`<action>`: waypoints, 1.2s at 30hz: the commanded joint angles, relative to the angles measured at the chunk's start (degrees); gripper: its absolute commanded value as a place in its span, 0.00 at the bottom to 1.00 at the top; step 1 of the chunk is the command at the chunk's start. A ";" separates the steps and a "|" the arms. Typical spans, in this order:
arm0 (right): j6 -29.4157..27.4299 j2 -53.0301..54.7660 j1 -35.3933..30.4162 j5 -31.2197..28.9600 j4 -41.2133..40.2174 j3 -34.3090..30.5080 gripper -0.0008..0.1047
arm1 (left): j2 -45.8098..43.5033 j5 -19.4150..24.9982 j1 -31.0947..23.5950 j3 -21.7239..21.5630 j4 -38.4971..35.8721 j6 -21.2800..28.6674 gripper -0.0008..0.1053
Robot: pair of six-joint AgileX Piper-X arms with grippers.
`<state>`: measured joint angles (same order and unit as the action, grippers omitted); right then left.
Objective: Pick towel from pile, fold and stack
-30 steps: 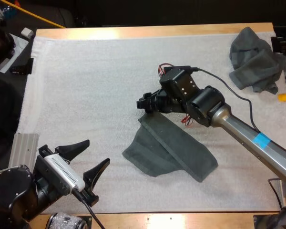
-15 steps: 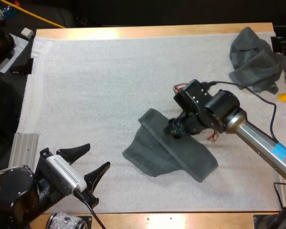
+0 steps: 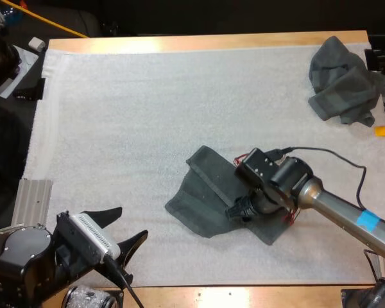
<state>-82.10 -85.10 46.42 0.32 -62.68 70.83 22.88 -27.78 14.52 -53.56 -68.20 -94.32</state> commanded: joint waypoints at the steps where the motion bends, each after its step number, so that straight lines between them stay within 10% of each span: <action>1: 1.54 0.41 0.80 0.73 4.50 -4.60 0.60 | 0.07 -0.05 0.29 -0.14 -1.78 0.48 0.57; 21: 5.48 -6.56 1.99 2.03 14.23 -8.53 0.47 | 0.19 -0.09 0.23 -0.25 -7.24 0.51 0.57; 36: 6.05 -7.98 1.92 -2.79 14.56 -8.52 0.18 | 0.18 -0.12 0.17 -0.21 -8.78 0.68 0.58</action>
<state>-76.17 -92.66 48.73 -1.73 -47.68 62.34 23.24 -27.78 14.52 -53.56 -76.55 -93.25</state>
